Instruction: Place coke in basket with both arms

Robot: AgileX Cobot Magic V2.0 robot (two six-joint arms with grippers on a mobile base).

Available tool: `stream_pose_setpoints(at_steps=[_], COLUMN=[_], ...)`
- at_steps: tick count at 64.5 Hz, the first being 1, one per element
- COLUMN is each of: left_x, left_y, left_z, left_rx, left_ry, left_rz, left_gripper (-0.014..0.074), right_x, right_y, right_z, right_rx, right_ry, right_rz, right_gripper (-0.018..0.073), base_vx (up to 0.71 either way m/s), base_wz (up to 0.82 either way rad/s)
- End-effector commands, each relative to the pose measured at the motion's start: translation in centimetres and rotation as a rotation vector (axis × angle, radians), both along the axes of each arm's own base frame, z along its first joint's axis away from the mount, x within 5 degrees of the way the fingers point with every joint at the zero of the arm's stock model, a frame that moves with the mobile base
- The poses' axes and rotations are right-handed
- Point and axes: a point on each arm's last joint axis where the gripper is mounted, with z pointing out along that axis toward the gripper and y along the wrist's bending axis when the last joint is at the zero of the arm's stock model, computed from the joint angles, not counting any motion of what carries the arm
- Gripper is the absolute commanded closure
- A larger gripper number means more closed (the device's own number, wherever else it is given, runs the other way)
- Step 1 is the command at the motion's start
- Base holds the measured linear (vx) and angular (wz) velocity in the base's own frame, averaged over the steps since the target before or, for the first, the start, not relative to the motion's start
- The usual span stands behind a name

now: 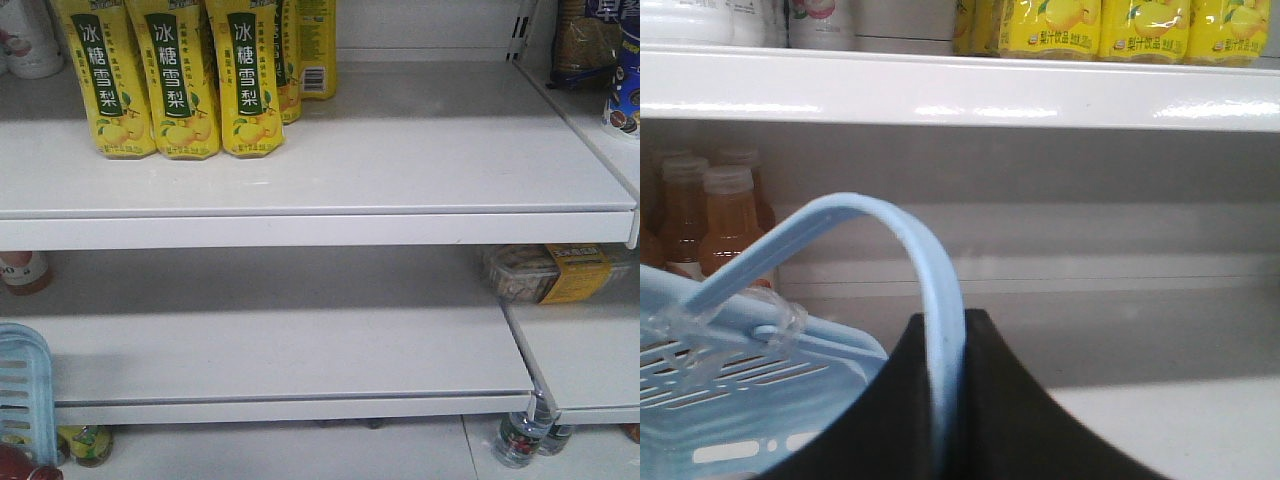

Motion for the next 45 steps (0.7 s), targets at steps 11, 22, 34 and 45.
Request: stream_pose_setpoints(at_steps=[11,22,34,45], left_x=[-0.37,-0.37,-0.37,-0.37], left_y=[-0.04,-0.04,-0.04,-0.04], left_z=[1.77,1.77,1.77,1.77], left_rx=[0.058,0.058,0.058,0.058], left_ry=[-0.198,-0.198,-0.198,-0.198], left_rz=[0.001,0.001,0.001,0.001], left_gripper=[0.0603,0.0603,0.0603,0.0603], right_x=[-0.09,-0.09,-0.09,-0.09], right_y=[0.16,0.16,0.16,0.16], right_z=[0.45,0.45,0.45,0.45], right_rx=[-0.021,-0.021,-0.021,-0.021], right_ry=[-0.084,-0.084,-0.084,-0.084], right_rz=[0.017,0.017,0.017,0.017], right_gripper=[0.0564,0.0564,0.0564,0.0564], base_vx=[0.00,0.00,0.00,0.00], base_wz=[0.00,0.00,0.00,0.00])
